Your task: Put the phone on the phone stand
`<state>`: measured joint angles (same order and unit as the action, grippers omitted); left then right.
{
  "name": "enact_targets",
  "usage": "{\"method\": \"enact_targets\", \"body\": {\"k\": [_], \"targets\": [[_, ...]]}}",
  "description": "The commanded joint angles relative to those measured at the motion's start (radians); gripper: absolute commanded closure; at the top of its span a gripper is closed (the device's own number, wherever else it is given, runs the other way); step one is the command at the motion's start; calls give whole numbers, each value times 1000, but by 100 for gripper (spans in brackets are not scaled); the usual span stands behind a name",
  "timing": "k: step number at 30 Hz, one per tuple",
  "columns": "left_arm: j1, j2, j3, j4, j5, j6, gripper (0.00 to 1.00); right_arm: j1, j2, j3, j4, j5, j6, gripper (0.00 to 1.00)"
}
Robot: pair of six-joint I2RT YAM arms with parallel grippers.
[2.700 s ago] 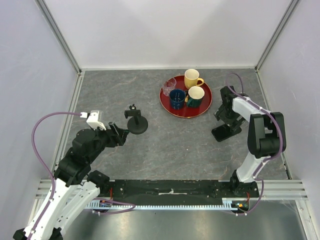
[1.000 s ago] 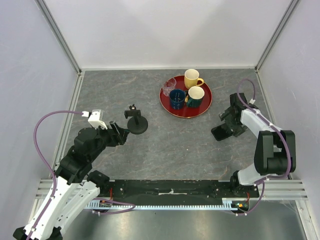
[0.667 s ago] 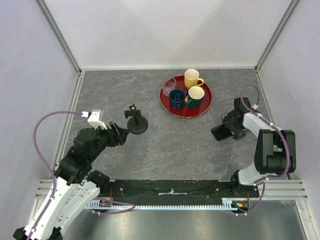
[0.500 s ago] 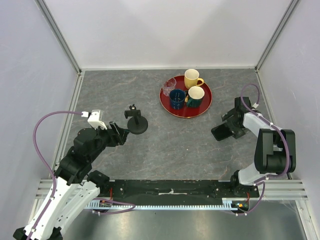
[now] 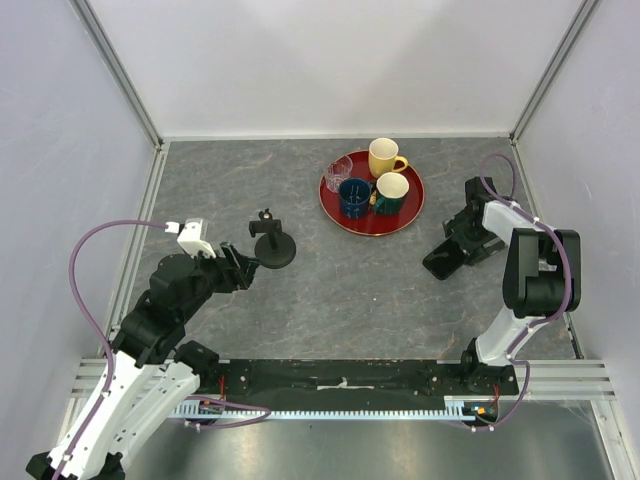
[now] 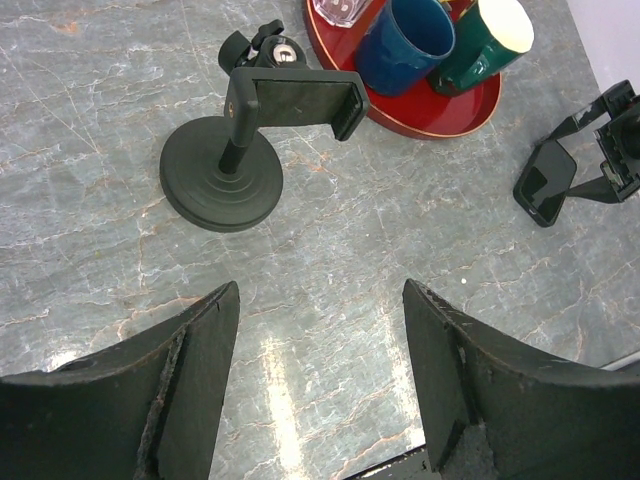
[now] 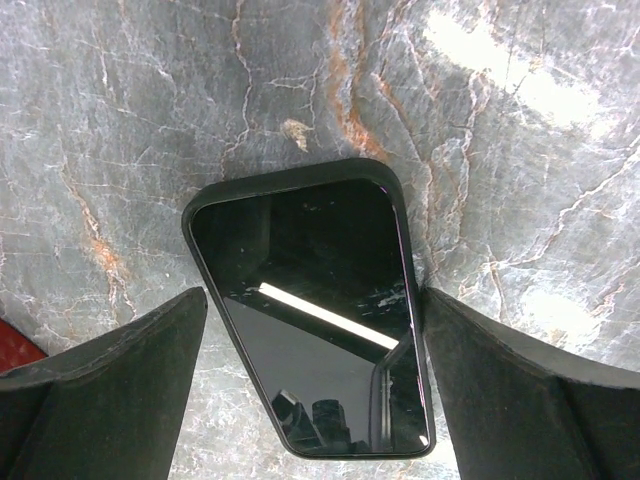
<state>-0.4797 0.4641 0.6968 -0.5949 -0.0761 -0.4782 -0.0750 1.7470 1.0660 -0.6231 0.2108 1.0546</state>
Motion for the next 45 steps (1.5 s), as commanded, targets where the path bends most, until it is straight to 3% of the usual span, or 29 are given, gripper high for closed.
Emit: {"method": "enact_targets", "body": {"k": [1,9,11,12,13,15,18,38,45], "targets": [[-2,7,-2,44,-1,35,28,-2,80,-78,-15,-5,32,6],[-2,10,-2,44,2,35,28,-2,103,-52,-44,18,-10,17],[-2,8,-2,44,2,35,28,-2,109,-52,-41,15,-16,27],[-2,7,-2,46,4,35,28,-2,112,-51,-40,9,-25,54],[-2,4,-2,44,2,35,28,0,114,-46,-38,1,-28,69],[-2,-1,0,44,1,35,28,0,126,-32,-44,-28,-45,86],[-2,-4,-3,47,-1,33,28,3,126,-32,-49,-27,-57,100],[-2,5,-3,49,15,35,28,12,-349,-135,45,87,-223,100],[-2,18,-3,56,39,39,28,12,-575,-366,414,-70,-399,100]]}}
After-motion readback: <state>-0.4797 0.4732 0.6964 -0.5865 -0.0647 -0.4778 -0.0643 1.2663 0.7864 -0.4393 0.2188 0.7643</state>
